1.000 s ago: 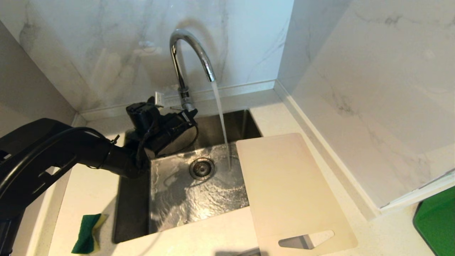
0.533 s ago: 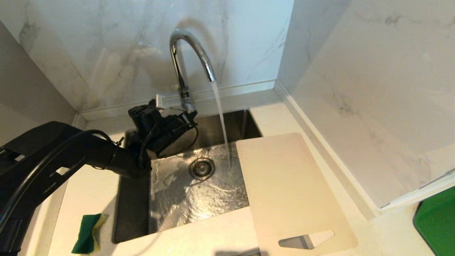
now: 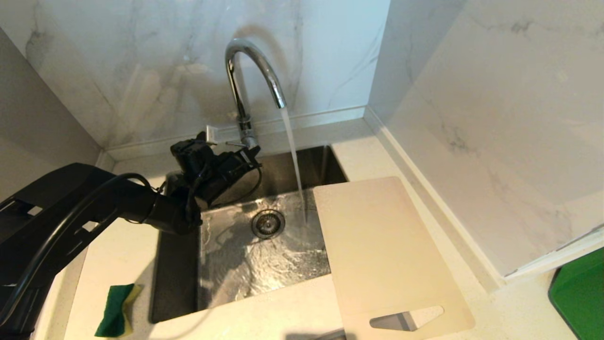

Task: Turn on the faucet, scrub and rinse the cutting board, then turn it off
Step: Turn off the tap

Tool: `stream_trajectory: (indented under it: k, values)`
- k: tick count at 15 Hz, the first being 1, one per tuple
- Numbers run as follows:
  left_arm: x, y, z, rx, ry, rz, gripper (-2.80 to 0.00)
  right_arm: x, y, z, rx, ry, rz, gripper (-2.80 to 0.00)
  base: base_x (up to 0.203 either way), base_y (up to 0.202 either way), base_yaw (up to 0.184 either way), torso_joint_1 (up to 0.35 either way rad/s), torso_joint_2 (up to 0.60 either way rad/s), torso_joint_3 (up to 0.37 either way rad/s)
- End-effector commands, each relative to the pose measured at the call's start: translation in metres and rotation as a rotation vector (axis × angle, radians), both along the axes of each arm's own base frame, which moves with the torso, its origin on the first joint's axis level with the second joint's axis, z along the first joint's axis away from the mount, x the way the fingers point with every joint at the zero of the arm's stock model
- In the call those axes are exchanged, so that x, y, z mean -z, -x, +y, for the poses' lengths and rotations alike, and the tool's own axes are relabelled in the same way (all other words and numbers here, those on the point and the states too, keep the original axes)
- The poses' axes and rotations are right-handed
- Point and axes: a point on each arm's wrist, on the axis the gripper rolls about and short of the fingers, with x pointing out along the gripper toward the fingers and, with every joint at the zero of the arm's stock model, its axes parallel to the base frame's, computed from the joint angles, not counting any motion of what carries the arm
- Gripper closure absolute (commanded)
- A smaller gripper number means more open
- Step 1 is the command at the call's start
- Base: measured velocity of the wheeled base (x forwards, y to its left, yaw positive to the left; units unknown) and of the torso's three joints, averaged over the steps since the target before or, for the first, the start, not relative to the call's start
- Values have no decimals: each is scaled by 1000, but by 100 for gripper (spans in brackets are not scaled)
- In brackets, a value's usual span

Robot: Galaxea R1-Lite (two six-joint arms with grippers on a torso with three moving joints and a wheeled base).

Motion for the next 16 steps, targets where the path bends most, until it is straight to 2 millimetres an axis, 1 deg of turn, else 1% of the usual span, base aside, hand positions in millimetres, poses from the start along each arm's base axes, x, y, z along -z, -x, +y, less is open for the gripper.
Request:
stream_trajectory:
  k: [1,4,7,12,16]
  values:
    - [-1,-2,3,-3,5,-6,0,0,0,0,-1,1,1,0,0,0,0,0,0,0]
    - [-3,-4,5,-8,13,-14,0,0,0,0,-1,1,0,0,0,0,0,0,0,0]
    - [-2,-11,10,-23,16,-18,0,0,0,0,-1,1,2,0,0,0,0,0,0,0]
    - [-7,-20,24,-51,34,-10,0,0,0,0,-1,1,1,0,0,0,0,0,0,0]
    - [-7,-25,27,-59,43,-13,0,0,0,0,-1,1,0,0,0,0,0,0,0,0]
